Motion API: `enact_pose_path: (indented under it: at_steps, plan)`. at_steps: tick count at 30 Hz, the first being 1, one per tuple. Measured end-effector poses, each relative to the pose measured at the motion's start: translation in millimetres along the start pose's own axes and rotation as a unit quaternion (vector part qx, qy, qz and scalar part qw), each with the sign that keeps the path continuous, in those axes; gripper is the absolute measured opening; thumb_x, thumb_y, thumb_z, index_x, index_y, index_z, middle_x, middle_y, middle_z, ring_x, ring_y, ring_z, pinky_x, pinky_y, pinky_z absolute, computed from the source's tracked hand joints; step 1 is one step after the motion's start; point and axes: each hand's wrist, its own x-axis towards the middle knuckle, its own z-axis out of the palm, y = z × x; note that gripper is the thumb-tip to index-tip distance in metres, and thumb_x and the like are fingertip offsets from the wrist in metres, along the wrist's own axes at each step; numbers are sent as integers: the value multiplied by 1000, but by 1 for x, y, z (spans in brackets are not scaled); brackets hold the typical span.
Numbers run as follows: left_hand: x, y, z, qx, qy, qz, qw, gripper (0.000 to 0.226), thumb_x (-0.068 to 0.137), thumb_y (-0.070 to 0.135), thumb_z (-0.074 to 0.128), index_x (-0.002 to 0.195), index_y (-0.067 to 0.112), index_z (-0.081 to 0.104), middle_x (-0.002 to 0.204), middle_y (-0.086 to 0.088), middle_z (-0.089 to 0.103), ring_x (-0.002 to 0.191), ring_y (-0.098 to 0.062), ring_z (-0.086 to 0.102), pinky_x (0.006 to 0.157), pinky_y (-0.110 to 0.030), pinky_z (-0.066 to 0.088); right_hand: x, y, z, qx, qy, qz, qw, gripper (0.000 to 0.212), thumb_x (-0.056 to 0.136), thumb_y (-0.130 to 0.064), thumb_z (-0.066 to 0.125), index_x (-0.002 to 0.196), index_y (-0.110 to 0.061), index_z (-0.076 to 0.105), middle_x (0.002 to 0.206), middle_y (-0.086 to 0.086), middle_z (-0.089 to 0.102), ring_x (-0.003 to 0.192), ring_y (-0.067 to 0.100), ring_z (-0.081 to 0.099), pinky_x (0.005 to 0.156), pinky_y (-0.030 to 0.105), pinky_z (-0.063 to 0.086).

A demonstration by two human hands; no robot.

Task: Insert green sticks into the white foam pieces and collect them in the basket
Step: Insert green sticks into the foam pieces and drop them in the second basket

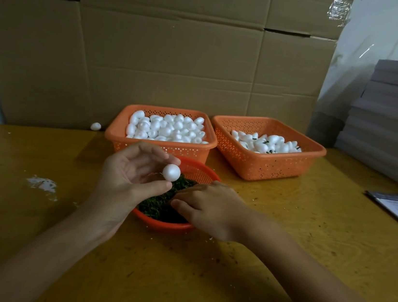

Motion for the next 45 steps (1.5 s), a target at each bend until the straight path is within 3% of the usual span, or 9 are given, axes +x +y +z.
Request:
enact_pose_path:
  at_steps: [11,20,24,27,34,37,40,42,45]
  plan:
    - [-1,3,3,63,-6,6,998,31,69,1,84,89,25,81,105,-5,77,108,-19,73,86,-20,56,0,0,1,8,17,-9,1000,47,111,-48,24,134,-33,62,130,-2,69,123,19,60,104,44,41]
    - [-1,5,5,45,16,-31,998,37,68,11,88,98,28,78,102,-5,77,98,-19,76,82,-21,58,-1,-2,0,10,19,-14,1000,46,111,-48,26,134,-31,62,132,-3,67,123,19,59,102,42,41]
    - [0,5,5,31,25,-37,999,42,67,14,90,104,30,78,104,-4,77,96,-17,76,79,-21,58,0,0,-4,73,36,-23,996,32,107,-42,48,133,-35,66,131,-6,66,123,16,58,99,41,47]
    - [1,3,4,21,23,-40,999,42,73,11,86,110,27,77,109,-10,76,93,-26,77,78,-27,61,1,3,-5,142,55,-13,988,23,99,-34,65,120,-37,73,121,-15,71,115,8,61,95,39,51]
    - [3,-1,1,7,28,-34,999,27,83,12,78,108,23,79,115,-10,76,101,-36,77,79,-28,61,7,12,2,224,113,-39,967,10,90,-29,80,99,-34,81,104,-17,76,99,1,66,91,35,52]
    - [3,-3,1,-24,37,-29,999,27,86,12,76,111,20,79,115,-12,76,103,-35,76,77,-27,60,8,17,3,313,158,-35,936,7,92,-26,80,98,-27,82,99,-13,78,97,3,70,93,38,55]
    - [4,-4,1,-39,64,-22,997,29,84,13,77,112,21,78,115,-14,76,102,-32,76,77,-27,60,7,24,-1,433,168,-21,885,11,97,-20,74,105,-16,79,97,-1,79,96,18,73,95,45,58]
    - [4,-5,0,-34,77,-23,996,31,82,15,80,112,23,78,115,-12,77,100,-28,76,78,-27,60,6,27,-3,500,160,-28,850,13,99,-14,70,109,-10,76,97,7,79,97,27,74,93,40,61]
    - [3,-7,-1,-19,80,-25,996,30,81,18,86,109,25,78,117,-8,77,95,-21,75,80,-26,59,4,29,-5,570,148,-21,808,17,98,-8,68,114,-8,73,99,11,80,97,21,77,85,26,61]
